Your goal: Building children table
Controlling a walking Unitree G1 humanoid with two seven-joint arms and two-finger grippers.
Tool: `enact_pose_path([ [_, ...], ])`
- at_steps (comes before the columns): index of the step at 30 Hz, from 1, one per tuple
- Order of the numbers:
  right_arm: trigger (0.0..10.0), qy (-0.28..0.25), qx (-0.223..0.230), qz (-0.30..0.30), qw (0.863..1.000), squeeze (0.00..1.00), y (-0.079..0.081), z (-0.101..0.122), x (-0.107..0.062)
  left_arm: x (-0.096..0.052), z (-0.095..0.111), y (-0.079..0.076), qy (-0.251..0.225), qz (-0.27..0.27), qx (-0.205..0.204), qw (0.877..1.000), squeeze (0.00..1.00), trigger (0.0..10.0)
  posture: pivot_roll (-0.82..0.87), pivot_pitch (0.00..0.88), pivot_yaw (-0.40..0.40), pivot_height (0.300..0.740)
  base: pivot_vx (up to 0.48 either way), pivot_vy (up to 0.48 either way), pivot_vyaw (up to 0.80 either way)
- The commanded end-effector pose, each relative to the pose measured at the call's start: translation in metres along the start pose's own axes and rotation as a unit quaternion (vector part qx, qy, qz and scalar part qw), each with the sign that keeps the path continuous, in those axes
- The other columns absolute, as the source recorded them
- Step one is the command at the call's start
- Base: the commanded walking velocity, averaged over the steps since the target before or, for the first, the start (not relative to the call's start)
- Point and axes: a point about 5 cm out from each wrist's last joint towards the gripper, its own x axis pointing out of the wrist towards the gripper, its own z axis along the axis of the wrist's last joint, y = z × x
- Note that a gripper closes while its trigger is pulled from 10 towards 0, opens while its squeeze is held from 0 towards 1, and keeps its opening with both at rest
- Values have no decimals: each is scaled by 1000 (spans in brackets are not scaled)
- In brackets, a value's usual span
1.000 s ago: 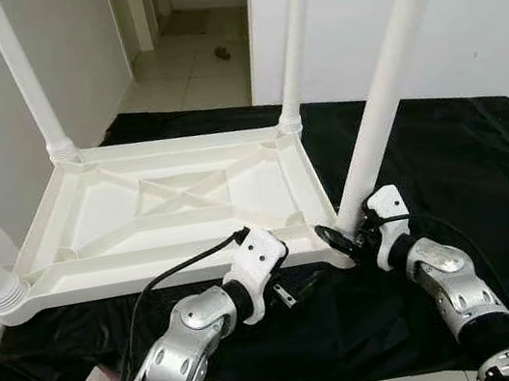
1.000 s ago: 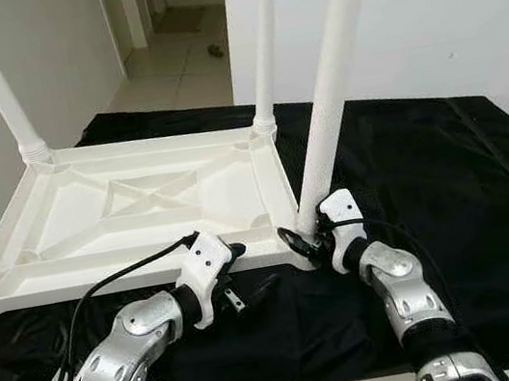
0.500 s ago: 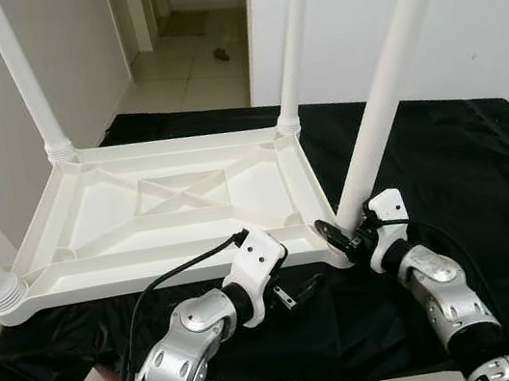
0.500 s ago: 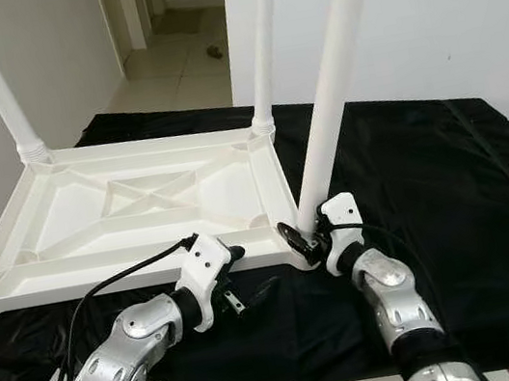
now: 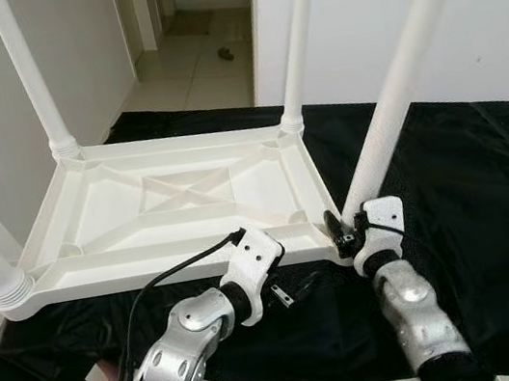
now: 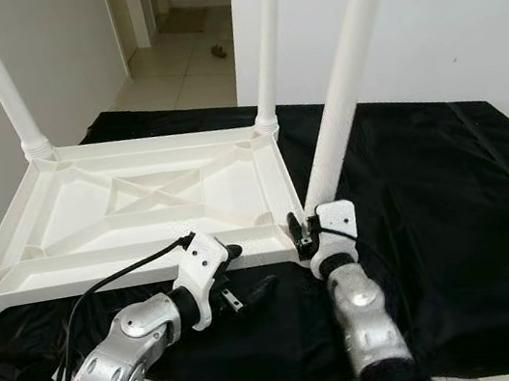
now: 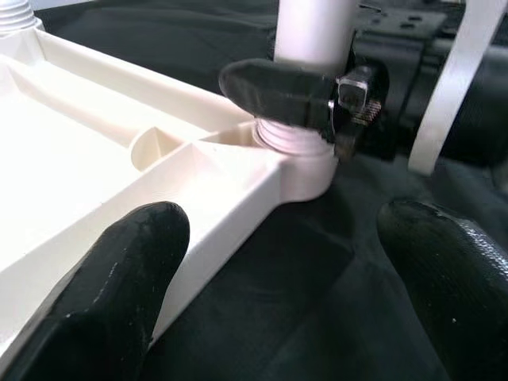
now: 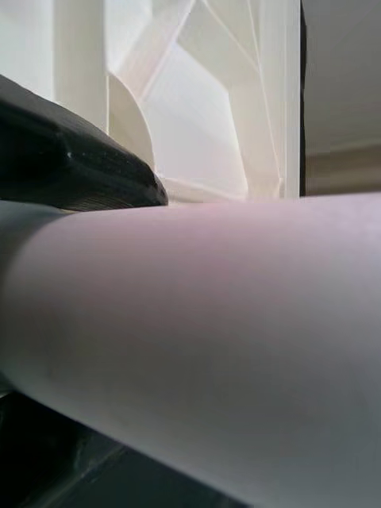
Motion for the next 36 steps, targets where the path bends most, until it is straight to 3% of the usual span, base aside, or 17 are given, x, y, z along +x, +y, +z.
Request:
enact_pose_path([
  [1,0,11,-8,-74,997,0,-14,-2,-5,1,1,-1,2,-17,-2,1000,0,10000,22,0,-57,740,0,0,0],
  [10,0,22,-1,-70,997,0,-6,-2,-9,3,2,-1,-1,-18,-1,1000,0,10000,17,0,-58,740,0,0,0],
  [11,10000,24,3,-62,998,0,-4,-2,-9,3,3,0,-1,-18,0,1000,0,10000,17,0,-58,740,0,0,0],
  [12,10000,24,3,-62,998,0,-4,-2,-9,3,3,0,-1,-18,0,1000,0,10000,17,0,-58,740,0,0,0],
  [13,10000,12,6,-23,1000,1000,1,0,-8,3,3,1,-2,-15,0,1000,0,10000,21,0,-57,740,0,0,0],
  [14,10000,12,6,-23,1000,1000,1,0,-8,3,3,1,-2,-15,0,1000,0,10000,21,0,-57,740,0,0,0],
  [16,10000,-5,21,45,999,1000,3,3,-6,3,4,3,-2,-10,2,1000,0,10000,21,0,-57,740,0,0,0],
  [19,10000,-11,21,56,998,1000,1,6,-5,2,5,4,-3,-9,3,1000,0,10000,20,0,-55,740,0,0,0],
  [23,10000,-9,13,83,996,1000,-13,10,-1,2,6,6,-3,-6,5,1000,0,10000,24,0,-55,740,0,0,0],
  [25,10000,10,-2,134,991,1000,-26,6,4,2,6,7,-4,-3,6,1000,0,10000,26,0,-54,740,0,0,0],
  [28,10000,18,-8,157,987,1000,-31,5,7,1,6,8,-4,-3,6,1000,0,10000,26,0,-54,740,0,0,0],
  [29,10000,21,-19,179,983,0,-36,5,10,1,7,8,-4,-2,7,1000,0,10000,24,0,-49,740,0,0,0],
  [31,10000,20,-40,222,974,0,-39,6,15,1,7,9,-4,-2,8,1000,0,10000,23,0,-47,740,0,0,0],
  [36,10000,26,-56,265,962,0,-36,4,19,2,8,10,-4,-2,10,1000,0,10000,23,0,-42,740,0,0,0],
])
